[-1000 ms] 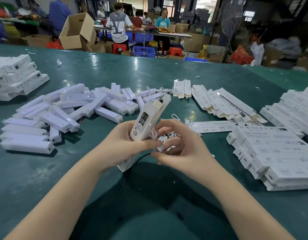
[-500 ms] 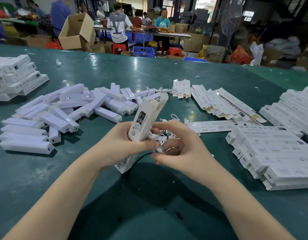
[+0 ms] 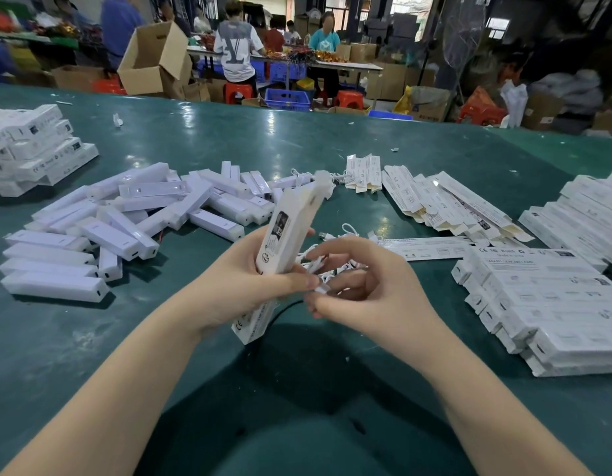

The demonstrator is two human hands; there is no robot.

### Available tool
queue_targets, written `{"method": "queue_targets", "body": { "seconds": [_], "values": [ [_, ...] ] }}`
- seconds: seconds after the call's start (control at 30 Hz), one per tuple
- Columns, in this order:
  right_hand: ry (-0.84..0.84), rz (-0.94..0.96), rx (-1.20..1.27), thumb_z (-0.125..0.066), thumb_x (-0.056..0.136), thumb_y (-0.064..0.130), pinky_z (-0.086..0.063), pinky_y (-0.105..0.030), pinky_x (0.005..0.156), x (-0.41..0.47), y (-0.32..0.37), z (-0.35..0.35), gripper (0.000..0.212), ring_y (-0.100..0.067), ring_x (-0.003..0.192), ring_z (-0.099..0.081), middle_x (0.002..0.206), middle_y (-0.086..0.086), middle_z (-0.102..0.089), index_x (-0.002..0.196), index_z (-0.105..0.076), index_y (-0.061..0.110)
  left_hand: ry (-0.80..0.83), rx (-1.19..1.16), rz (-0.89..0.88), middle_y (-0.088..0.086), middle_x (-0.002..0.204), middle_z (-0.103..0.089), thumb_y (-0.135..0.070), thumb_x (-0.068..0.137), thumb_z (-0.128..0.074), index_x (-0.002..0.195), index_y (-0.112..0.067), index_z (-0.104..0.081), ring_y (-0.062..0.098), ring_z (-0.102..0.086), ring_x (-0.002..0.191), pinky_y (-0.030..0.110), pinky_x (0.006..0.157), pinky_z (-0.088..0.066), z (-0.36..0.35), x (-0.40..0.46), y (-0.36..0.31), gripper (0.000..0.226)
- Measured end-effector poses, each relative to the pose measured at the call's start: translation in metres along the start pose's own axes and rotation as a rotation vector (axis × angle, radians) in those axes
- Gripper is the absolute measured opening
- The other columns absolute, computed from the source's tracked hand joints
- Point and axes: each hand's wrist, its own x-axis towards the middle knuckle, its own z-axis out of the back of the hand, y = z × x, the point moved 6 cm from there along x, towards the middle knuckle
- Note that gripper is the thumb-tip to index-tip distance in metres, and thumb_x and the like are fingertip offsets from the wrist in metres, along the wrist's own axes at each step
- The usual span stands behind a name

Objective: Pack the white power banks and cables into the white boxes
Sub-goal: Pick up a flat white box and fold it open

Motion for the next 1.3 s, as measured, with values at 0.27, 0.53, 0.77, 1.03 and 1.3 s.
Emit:
{"method": "queue_targets", "body": {
  "seconds": [0.27,0.53,0.77,1.03,1.3],
  "values": [
    [-0.125,0.070,0.219,-0.079,0.072,-0.009,-0.059,-0.025,0.069,-0.002,0.005,0.005,0.022,-0.023,0.070,-0.075,0.079,-0.008,-0.076,0.083,-0.076,0.010,-0.036,-0.032,-0.038,-0.009,0.070,-0.065,-0.042,0.059,-0.079,0.102,-0.042,-0.069,0.006,-0.056,0.064,0.021,0.062,-0.046,0.006,0.003,0.002,0.045],
    [-0.340,0.137,0.424,-0.083,0.064,0.016,-0.059,-0.025,0.073,0.005,0.016,0.048,0.015,-0.023,0.072,-0.075,0.082,-0.006,-0.076,0.079,-0.080,0.018,-0.415,0.863,-0.228,-0.011,0.063,-0.057,-0.039,0.073,-0.079,0.079,-0.029,-0.057,0.010,-0.049,0.061,0.032,0.058,-0.044,0.029,0.001,0.000,0.025],
    [-0.240,0.150,0.127,-0.075,0.080,0.012,-0.058,-0.024,0.076,0.003,0.013,0.041,0.011,-0.022,0.079,-0.076,0.085,-0.001,-0.077,0.086,-0.077,0.021,-0.397,1.089,-0.357,-0.005,0.070,-0.060,-0.027,0.075,-0.079,0.087,-0.018,-0.063,0.024,-0.046,0.063,0.033,0.053,-0.043,0.019,-0.001,-0.004,0.022],
    [-0.111,0.092,0.030,-0.075,0.082,0.001,-0.057,-0.018,0.071,0.004,0.010,0.030,0.019,-0.016,0.074,-0.075,0.078,0.001,-0.076,0.088,-0.078,0.018,-0.426,1.175,-0.396,-0.001,0.066,-0.061,-0.017,0.066,-0.084,0.084,-0.016,-0.067,0.028,-0.055,0.059,0.030,0.048,-0.039,0.018,-0.002,-0.005,0.026],
    [-0.148,-0.026,0.156,-0.073,0.083,0.000,-0.059,-0.024,0.070,0.008,-0.004,0.030,0.015,-0.020,0.076,-0.074,0.082,-0.009,-0.077,0.085,-0.080,0.014,-0.394,1.186,-0.446,-0.007,0.069,-0.062,-0.015,0.065,-0.085,0.086,-0.019,-0.067,0.025,-0.056,0.061,0.027,0.047,-0.038,0.013,-0.004,-0.008,0.028]
  ]
}}
